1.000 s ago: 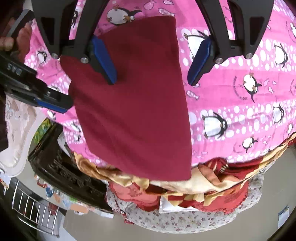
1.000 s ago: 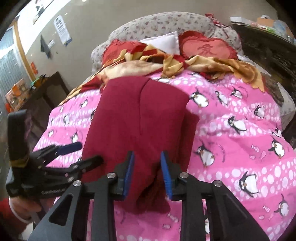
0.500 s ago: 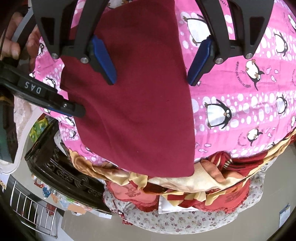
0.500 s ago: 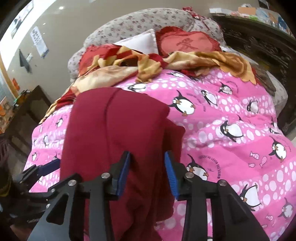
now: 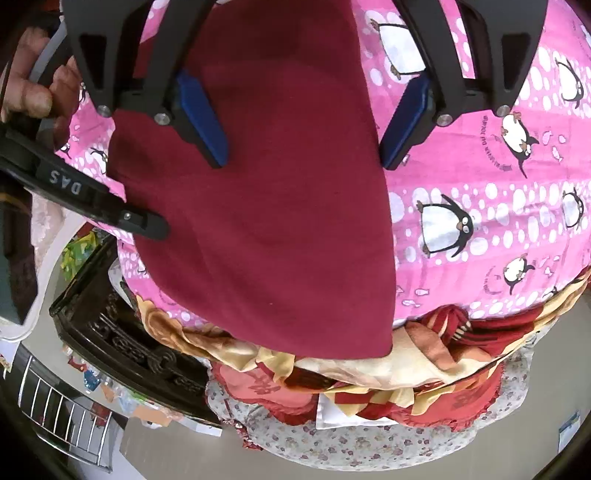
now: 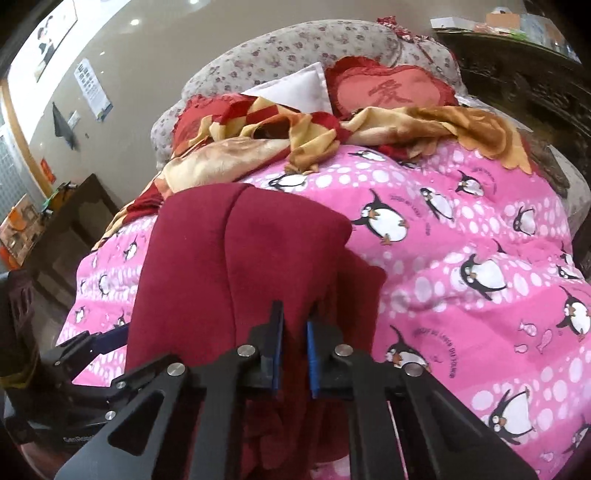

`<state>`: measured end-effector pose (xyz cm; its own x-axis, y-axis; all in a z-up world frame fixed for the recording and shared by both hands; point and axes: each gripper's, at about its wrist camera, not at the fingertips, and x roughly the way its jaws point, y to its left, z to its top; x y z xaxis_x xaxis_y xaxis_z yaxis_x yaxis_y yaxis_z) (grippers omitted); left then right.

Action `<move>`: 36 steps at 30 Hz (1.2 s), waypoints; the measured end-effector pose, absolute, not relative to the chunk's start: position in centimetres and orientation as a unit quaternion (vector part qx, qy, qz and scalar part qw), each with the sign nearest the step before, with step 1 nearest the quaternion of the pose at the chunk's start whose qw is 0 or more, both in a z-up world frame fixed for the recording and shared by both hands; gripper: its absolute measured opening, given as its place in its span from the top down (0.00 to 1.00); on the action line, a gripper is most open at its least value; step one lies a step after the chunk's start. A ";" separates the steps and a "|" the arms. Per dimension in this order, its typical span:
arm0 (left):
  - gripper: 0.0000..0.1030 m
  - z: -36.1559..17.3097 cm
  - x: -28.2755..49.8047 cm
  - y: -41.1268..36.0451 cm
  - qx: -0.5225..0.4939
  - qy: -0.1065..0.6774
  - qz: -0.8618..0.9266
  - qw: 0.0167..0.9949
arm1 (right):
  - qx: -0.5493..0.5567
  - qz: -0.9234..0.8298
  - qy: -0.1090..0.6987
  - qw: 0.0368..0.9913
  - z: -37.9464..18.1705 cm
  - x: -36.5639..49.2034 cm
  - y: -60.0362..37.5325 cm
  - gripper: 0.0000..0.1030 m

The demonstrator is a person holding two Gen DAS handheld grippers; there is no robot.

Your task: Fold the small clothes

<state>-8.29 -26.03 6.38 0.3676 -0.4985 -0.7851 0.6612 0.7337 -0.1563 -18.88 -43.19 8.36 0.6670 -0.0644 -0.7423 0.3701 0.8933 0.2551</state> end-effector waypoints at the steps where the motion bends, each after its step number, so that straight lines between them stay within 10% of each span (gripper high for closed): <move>1: 0.14 6.2 -8.3 -26.2 0.094 0.441 -0.354 0.819 | 0.202 -0.125 0.396 0.887 8.0 -18.8 -43.5 0.80; 10: 0.14 6.6 -7.4 -24.7 0.043 0.454 -0.383 0.803 | 0.244 -0.127 0.381 0.882 7.6 -20.1 -44.4 0.79; 17: 0.12 6.7 -5.6 -23.1 -0.014 0.469 -0.390 0.792 | 0.252 -0.130 0.372 0.884 7.3 -20.7 -44.7 0.21; 36: 0.04 3.7 -3.8 -24.9 -0.017 0.502 -0.395 0.770 | 0.338 -0.064 0.380 0.859 3.5 -18.7 -46.7 0.15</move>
<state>-3.76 -24.88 3.67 0.1855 -0.6246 -0.7586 0.5903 0.6880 -0.4221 -18.75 -46.73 3.51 0.7025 0.1475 -0.6963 0.3665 0.7636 0.5316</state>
